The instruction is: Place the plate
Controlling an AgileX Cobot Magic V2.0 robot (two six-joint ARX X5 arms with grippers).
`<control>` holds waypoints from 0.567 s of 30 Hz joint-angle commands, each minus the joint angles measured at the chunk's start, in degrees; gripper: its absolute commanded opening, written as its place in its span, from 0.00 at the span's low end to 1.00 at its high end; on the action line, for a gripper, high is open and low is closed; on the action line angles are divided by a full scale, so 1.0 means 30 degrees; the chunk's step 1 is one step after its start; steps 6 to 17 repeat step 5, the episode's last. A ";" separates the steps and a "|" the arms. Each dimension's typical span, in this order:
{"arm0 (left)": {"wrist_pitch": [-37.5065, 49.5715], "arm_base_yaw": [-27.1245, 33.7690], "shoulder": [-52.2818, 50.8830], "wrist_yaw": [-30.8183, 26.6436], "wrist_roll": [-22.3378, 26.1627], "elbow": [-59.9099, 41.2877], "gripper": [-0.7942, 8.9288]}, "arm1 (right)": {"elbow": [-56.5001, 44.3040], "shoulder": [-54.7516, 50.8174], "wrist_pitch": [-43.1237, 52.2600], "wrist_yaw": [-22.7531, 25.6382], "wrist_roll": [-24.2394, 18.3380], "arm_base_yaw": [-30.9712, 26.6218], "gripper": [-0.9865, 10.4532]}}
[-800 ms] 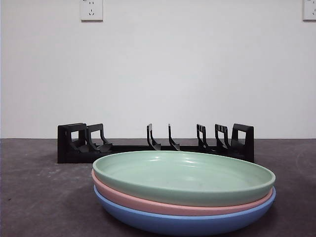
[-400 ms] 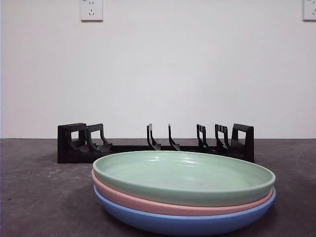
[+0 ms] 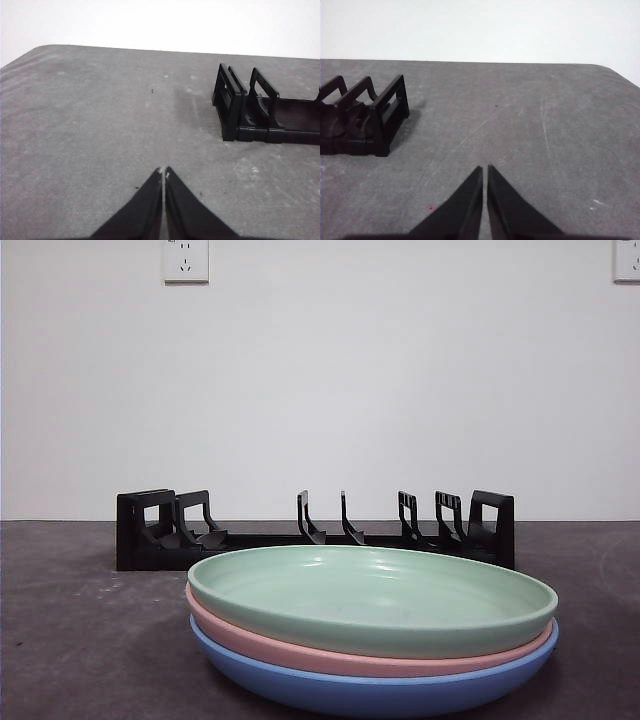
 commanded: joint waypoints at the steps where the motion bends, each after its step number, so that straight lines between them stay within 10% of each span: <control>1: -0.0087 0.0036 -0.0036 -0.0058 0.0029 -0.0379 0.09 | -0.0087 -0.0051 0.0219 0.0058 -0.0066 -0.0036 0.10; 17: -0.0087 0.0036 -0.0036 -0.0058 0.0036 -0.0379 0.09 | -0.0087 -0.0051 0.0219 0.0058 -0.0066 -0.0036 0.10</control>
